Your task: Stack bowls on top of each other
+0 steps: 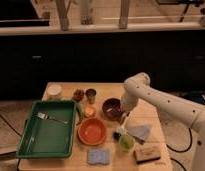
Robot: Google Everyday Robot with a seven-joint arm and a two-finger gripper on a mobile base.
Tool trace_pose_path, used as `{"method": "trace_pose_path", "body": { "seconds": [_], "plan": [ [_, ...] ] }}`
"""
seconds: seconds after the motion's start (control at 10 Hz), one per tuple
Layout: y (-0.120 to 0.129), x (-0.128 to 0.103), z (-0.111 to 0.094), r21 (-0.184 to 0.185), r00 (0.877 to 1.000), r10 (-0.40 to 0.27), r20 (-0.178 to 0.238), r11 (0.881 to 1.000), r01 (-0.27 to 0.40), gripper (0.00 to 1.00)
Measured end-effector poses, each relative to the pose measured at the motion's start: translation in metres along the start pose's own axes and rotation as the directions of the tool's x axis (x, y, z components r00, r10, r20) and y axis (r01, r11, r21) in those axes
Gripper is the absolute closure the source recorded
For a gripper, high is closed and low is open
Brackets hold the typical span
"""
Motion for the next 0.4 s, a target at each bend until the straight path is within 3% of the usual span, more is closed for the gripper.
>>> {"method": "trace_pose_path", "body": {
  "seconds": [0.4],
  "plan": [
    [-0.006,0.001,-0.020,0.041,0.999,-0.029,-0.027,0.999,0.030,1.00]
  ]
}}
